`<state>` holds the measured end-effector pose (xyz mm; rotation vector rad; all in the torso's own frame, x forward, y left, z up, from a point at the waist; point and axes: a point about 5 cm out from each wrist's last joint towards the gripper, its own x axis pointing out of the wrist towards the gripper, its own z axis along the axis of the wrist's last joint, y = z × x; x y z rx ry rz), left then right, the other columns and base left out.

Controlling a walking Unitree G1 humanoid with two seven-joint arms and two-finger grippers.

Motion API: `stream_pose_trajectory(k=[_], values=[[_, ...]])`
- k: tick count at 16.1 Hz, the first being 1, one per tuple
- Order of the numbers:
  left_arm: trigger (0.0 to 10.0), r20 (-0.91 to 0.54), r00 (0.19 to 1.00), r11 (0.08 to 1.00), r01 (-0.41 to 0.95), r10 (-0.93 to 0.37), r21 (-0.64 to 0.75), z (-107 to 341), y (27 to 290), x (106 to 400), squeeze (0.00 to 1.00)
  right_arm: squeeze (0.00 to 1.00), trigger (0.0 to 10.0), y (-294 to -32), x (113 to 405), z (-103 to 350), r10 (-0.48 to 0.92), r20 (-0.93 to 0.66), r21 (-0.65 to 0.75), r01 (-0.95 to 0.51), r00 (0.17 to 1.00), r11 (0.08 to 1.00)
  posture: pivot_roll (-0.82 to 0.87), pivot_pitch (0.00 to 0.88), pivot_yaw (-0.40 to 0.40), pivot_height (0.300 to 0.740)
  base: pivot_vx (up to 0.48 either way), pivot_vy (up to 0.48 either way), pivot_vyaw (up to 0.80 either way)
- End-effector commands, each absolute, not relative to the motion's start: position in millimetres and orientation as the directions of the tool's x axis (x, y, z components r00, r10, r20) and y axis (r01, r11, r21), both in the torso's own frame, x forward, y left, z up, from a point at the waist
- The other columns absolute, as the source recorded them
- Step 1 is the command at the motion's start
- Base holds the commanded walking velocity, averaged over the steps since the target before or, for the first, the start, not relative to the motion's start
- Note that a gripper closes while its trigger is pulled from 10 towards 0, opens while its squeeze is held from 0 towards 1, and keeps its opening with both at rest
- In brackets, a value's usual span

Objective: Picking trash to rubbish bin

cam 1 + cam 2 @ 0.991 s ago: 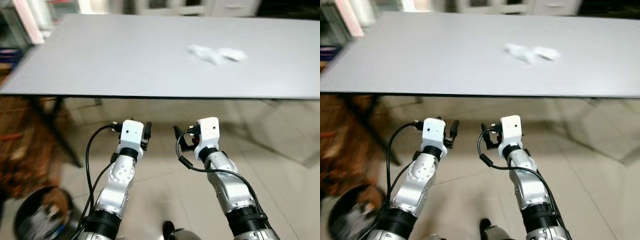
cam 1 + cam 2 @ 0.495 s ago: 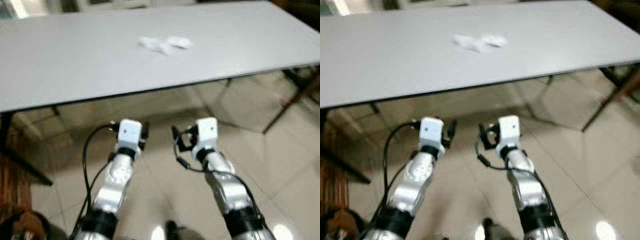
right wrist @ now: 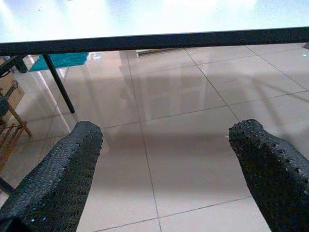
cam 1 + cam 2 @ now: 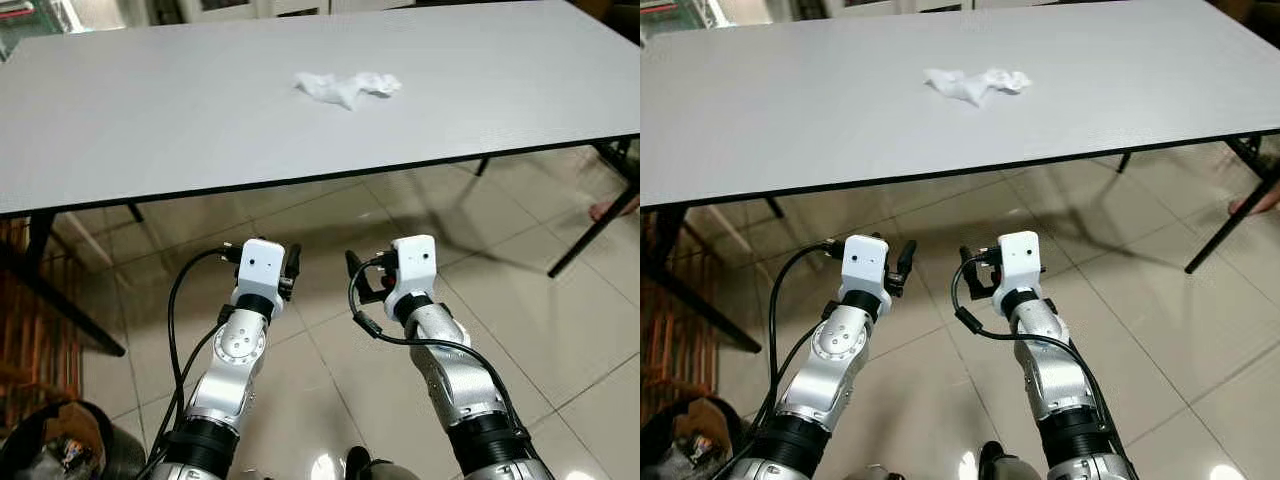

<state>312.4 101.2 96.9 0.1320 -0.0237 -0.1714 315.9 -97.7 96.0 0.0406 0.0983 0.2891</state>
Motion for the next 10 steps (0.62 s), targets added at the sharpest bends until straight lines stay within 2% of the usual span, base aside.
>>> stream_pose_trajectory(k=[1, 5, 10], values=[[10.0, 0.008, 0.984, 0.976, 0.176, -0.178, 0.129, 96, 98, 311, 0.00, 0.00, 10.0, -103, 315, 101, 0.255, -0.058, 0.050, -0.252, 0.965, 0.966, -0.04, 0.153, 0.019, 0.740, 0.000, 0.000, 0.00], [10.0, -0.006, 0.981, 0.973, 0.193, -0.194, 0.124, 92, 92, 305, 0.00, 0.00, 10.0, -114, 315, 105, 0.176, -0.028, 0.055, -0.175, 0.984, 0.983, -0.04, 0.163, 0.010, 0.740, 0.000, 0.000, 0.00], [10.0, -0.016, 0.981, 0.974, 0.191, -0.191, 0.119, 89, 93, 301, 0.00, 0.00, 10.0, -115, 314, 104, 0.152, -0.024, 0.062, -0.151, 0.988, 0.987, -0.03, 0.152, 0.009, 0.740, 0.000, 0.000, 0.00]])
